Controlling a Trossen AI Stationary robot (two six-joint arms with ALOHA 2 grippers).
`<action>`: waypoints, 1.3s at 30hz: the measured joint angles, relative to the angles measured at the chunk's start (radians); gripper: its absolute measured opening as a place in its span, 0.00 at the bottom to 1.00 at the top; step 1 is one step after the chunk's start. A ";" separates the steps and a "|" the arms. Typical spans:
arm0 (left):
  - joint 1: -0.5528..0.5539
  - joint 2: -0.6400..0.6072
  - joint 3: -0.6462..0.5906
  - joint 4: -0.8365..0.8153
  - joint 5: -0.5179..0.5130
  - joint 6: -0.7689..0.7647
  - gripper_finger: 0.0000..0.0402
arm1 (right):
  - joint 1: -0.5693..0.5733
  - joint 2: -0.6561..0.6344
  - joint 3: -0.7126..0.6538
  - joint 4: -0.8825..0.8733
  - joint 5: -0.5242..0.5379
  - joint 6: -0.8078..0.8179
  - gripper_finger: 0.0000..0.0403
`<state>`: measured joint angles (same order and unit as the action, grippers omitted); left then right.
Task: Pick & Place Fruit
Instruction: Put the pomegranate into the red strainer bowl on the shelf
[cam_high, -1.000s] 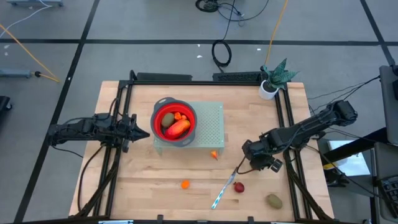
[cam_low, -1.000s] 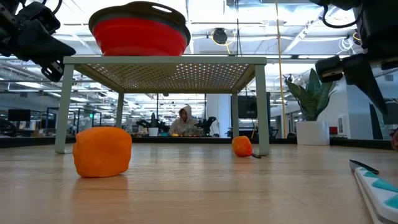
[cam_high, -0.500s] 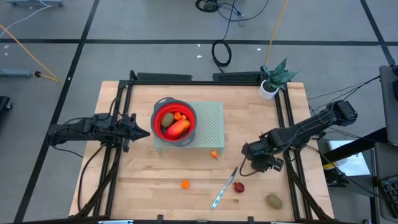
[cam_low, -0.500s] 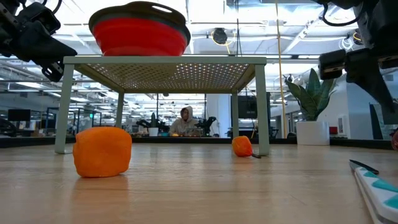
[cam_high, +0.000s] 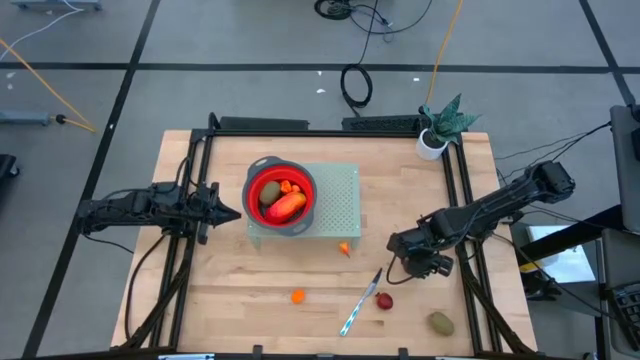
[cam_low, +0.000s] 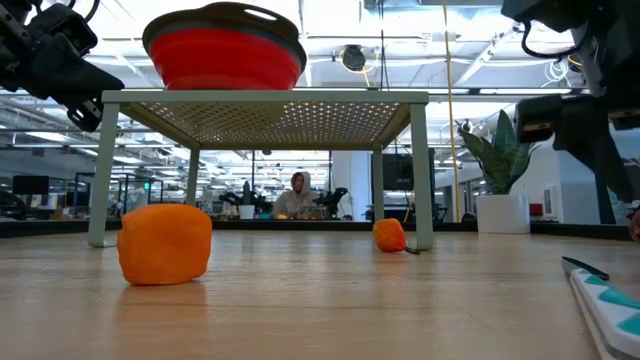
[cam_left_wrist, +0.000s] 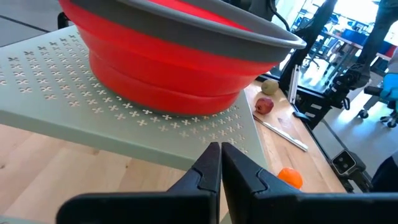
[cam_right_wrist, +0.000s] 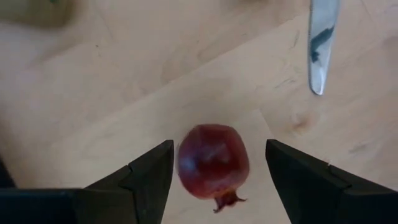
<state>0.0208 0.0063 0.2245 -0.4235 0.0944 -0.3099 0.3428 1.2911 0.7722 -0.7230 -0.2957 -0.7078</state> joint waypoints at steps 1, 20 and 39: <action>0.000 0.000 0.000 0.000 0.000 0.000 0.03 | 0.000 0.000 -0.006 0.009 0.011 -0.001 0.62; 0.000 0.000 0.000 0.001 -0.018 -0.001 0.01 | 0.000 0.000 -0.142 0.198 0.087 -0.016 0.60; 0.000 0.000 0.000 0.001 -0.018 -0.001 0.01 | 0.000 -0.007 -0.142 0.201 0.208 -0.031 0.46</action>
<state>0.0208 0.0063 0.2249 -0.4229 0.0769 -0.3111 0.3424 1.2840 0.6300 -0.5220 -0.0880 -0.7387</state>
